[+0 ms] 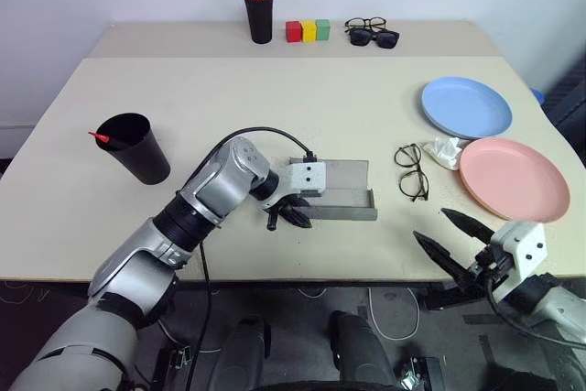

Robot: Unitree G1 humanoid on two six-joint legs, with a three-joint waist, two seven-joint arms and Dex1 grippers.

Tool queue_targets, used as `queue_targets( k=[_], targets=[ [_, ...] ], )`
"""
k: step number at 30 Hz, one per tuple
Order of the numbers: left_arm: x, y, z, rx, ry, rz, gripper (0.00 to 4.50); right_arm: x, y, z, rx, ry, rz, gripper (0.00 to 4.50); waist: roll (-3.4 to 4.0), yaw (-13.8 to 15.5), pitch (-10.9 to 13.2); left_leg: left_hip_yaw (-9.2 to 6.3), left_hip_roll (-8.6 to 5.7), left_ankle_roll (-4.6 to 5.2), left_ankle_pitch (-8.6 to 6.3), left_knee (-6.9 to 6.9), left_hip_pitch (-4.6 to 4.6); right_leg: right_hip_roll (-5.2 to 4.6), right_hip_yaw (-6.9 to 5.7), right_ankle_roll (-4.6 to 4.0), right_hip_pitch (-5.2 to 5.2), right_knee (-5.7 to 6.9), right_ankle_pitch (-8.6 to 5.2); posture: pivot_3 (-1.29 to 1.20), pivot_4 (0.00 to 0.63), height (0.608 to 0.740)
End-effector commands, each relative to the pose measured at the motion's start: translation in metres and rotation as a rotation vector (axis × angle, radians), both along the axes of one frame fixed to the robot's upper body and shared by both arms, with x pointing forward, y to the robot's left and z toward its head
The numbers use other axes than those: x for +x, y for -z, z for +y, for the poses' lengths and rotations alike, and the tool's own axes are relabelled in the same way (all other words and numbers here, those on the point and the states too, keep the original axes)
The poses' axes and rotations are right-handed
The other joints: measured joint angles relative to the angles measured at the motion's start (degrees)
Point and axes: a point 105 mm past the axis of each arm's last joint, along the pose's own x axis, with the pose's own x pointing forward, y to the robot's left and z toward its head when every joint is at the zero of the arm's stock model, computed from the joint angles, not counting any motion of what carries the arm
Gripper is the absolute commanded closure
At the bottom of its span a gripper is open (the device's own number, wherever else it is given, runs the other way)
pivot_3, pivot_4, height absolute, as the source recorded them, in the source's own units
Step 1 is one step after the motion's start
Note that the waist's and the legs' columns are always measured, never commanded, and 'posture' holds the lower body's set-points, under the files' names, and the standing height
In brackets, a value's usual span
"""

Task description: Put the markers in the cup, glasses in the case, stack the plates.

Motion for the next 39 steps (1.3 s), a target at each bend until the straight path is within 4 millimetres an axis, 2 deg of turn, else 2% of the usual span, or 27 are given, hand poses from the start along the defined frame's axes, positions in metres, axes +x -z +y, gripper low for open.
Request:
queue_targets(
  k=[1,5,9,11,13,18,22,27,30,39],
  targets=[
    [-0.003,-0.025,-0.006,-0.067,0.005,-0.026,2.09,0.006,-0.012,-0.010,0.019,0.054,-0.029,1.16,0.00,-0.02,0.00,0.00,0.00,0.00,0.00,0.00,0.00,0.00,0.00,0.00,0.00,0.00,0.00,0.00,0.150,0.740],
    [-0.007,-0.044,-0.007,-0.127,-0.025,-0.047,2.09,0.017,-0.020,-0.015,0.025,0.071,-0.042,1.16,0.01,-0.09,0.00,-0.01,0.00,0.00,0.00,-0.01,0.00,0.00,0.00,-0.06,-0.01,0.01,0.04,0.00,0.150,0.740],
    [-0.001,-0.076,-0.007,-0.293,-0.095,-0.114,2.09,0.035,-0.016,-0.018,0.088,0.006,0.104,1.16,0.02,-0.19,0.01,0.01,0.00,0.00,0.00,0.03,0.01,0.00,0.02,-0.06,0.01,0.00,0.04,0.00,0.150,0.740],
    [0.000,-0.086,-0.006,-0.408,-0.124,-0.138,2.09,0.048,-0.016,-0.026,0.118,0.002,0.164,1.16,0.02,-0.29,0.01,0.00,0.01,0.01,0.01,0.03,0.02,0.00,0.02,-0.06,0.02,0.00,0.04,0.00,0.150,0.740],
    [-0.005,-0.088,-0.001,-0.483,-0.098,-0.157,2.09,0.060,-0.015,-0.034,0.138,-0.005,0.218,1.16,0.07,-0.32,-0.01,0.01,0.00,0.01,0.01,0.02,0.04,0.00,0.02,-0.15,0.03,0.01,0.10,0.00,0.150,0.740],
    [-0.019,-0.093,0.019,-0.677,-0.065,-0.290,2.09,0.096,-0.029,-0.050,0.220,-0.058,0.254,1.16,0.21,-0.38,0.03,0.06,0.02,0.00,0.01,-0.06,0.07,0.01,0.03,-0.19,-0.03,0.01,0.17,0.00,0.150,0.740],
    [-0.035,-0.097,0.032,-0.757,-0.024,-0.207,2.09,0.115,-0.028,-0.057,0.285,-0.095,0.349,1.16,0.20,0.00,0.05,0.06,0.01,-0.01,0.02,0.04,0.01,0.01,0.03,-0.21,0.00,-0.01,0.17,0.00,0.150,0.740],
    [-0.036,-0.095,0.039,-0.776,-0.071,-0.197,2.09,0.127,-0.023,-0.051,0.358,-0.143,0.459,1.16,0.21,-0.29,0.05,0.06,0.00,-0.01,0.02,0.02,0.02,0.01,0.02,-0.07,0.02,-0.03,0.24,0.00,0.150,0.740],
    [-0.037,-0.095,0.042,-0.775,-0.093,-0.217,2.09,0.131,-0.013,-0.048,0.356,-0.156,0.525,1.16,0.21,-0.42,0.05,0.06,0.00,-0.01,0.02,0.01,0.03,0.01,0.02,-0.02,0.01,-0.01,0.27,0.00,0.150,0.740],
    [-0.042,-0.095,0.045,-0.782,-0.136,-0.224,2.09,0.143,-0.004,-0.040,0.376,-0.179,0.592,1.16,0.23,-0.58,0.04,0.06,0.00,-0.03,0.03,0.01,0.05,0.02,0.03,0.00,0.01,0.01,0.28,0.00,0.150,0.740]
  ],
)
